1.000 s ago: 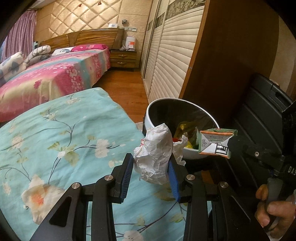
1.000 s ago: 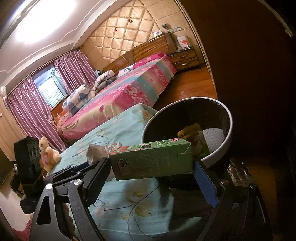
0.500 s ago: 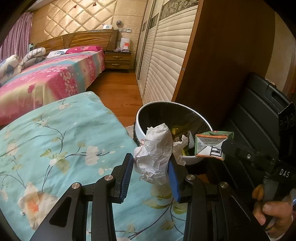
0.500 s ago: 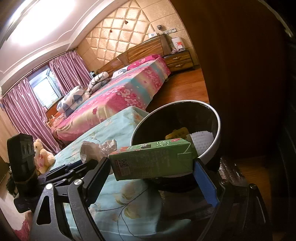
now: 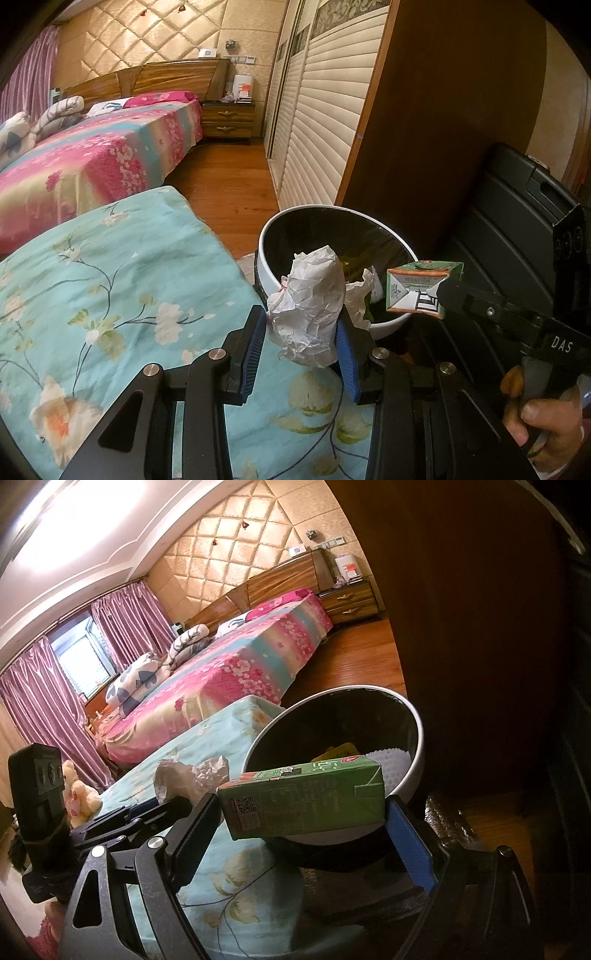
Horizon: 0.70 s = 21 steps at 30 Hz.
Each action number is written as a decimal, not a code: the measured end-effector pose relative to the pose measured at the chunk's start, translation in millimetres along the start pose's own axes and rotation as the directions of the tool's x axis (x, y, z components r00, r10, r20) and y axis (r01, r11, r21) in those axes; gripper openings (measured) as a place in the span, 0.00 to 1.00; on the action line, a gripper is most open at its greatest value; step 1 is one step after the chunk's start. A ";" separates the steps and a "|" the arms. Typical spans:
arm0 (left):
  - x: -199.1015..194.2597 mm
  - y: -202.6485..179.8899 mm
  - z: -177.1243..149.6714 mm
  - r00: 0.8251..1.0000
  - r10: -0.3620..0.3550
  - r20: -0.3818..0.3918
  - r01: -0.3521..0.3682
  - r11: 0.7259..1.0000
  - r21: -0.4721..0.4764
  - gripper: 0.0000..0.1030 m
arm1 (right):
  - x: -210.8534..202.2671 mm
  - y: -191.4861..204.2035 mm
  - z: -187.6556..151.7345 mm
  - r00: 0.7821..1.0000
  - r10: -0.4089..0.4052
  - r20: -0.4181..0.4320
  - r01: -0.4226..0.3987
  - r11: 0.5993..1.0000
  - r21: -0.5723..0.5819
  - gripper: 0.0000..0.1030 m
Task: Collect trash
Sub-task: 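Carry the tissue and green juice box with both tools over the bin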
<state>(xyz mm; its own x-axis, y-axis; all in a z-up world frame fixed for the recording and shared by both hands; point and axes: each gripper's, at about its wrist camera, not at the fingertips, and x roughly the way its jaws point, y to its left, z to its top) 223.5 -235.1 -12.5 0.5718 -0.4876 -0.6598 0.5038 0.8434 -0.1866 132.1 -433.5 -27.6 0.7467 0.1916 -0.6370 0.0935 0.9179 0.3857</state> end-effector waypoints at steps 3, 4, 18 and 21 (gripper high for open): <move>3.5 -2.4 3.2 1.000 0.001 0.000 -0.001 1.000 0.005 0.35 | -0.2 -0.7 0.9 1.000 -0.003 0.003 0.003 1.000 -0.004 0.87; 4.6 -2.7 3.9 1.000 0.001 0.000 -0.001 1.000 0.007 0.35 | 0.3 -1.1 1.5 1.000 -0.004 0.003 0.004 1.000 -0.006 0.87; 16.8 -8.4 17.2 1.000 0.013 0.002 -0.013 0.999 0.032 0.35 | 5.4 -6.4 11.3 1.000 -0.013 0.004 0.013 1.000 -0.015 0.87; 19.3 -9.2 19.8 1.000 0.013 0.002 -0.013 0.999 0.038 0.35 | 7.1 -7.7 12.9 1.000 -0.015 0.001 0.015 1.000 -0.013 0.87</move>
<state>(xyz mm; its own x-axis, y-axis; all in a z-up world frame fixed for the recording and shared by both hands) 242.8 -256.7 -9.1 0.5796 -0.4766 -0.6609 0.5206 0.8406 -0.1497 145.1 -443.7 -26.5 0.7461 0.1769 -0.6419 0.0963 0.9253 0.3669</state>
